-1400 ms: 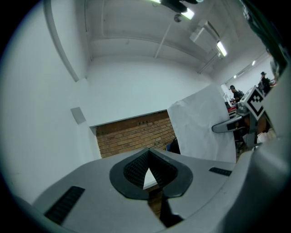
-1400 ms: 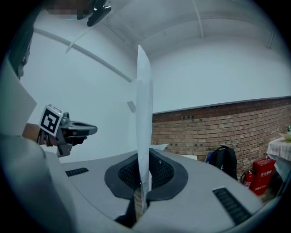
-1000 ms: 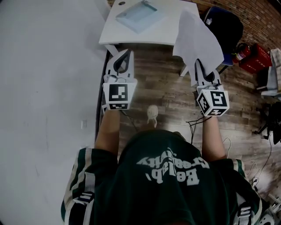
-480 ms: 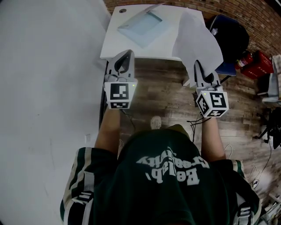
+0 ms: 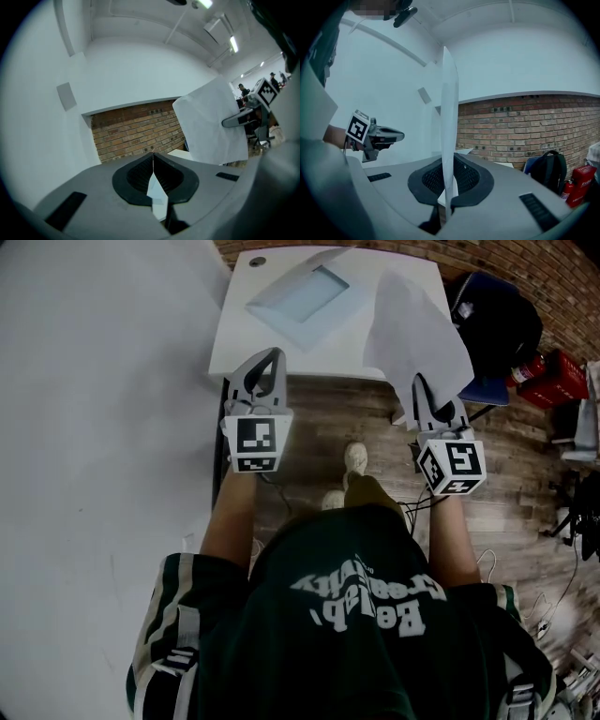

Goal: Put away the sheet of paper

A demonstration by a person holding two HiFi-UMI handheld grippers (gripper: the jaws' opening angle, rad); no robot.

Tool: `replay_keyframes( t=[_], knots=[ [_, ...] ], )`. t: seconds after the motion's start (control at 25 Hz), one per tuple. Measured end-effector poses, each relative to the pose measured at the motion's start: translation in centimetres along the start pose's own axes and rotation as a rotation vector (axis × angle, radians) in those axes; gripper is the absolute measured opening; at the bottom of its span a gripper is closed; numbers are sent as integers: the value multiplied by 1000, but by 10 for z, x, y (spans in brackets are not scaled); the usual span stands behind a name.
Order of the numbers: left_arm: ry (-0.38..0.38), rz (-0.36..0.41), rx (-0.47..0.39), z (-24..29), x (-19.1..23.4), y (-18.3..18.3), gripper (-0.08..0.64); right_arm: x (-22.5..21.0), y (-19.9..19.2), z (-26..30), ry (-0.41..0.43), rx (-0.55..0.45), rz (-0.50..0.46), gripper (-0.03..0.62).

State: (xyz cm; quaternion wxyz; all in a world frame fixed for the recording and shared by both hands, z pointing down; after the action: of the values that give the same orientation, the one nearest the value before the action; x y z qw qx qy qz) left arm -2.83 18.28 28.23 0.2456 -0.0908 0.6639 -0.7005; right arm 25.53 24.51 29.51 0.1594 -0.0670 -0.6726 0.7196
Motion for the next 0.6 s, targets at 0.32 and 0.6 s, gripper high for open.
replay_keyframes(
  t=[0.32,0.6],
  knots=[
    [30,36,79,58,20,-23,2,-19,-18,62,92,46,23,-6],
    [84,50,184,116,42,-60,98,-35,-36,122,212,118,45,-6]
  ],
)
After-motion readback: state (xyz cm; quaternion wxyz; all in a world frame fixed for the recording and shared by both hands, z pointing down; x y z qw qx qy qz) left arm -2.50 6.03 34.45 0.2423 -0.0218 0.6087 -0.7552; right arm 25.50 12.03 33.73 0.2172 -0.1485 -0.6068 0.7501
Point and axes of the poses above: the fingertips, and each gripper's own axes: z forward along the fingers, x to its left, y out of its top, the point moved 7 cm from there along -z, backward along the fingers, and after that the axes turned 5 degrees about -z, right-handed, at the moved point
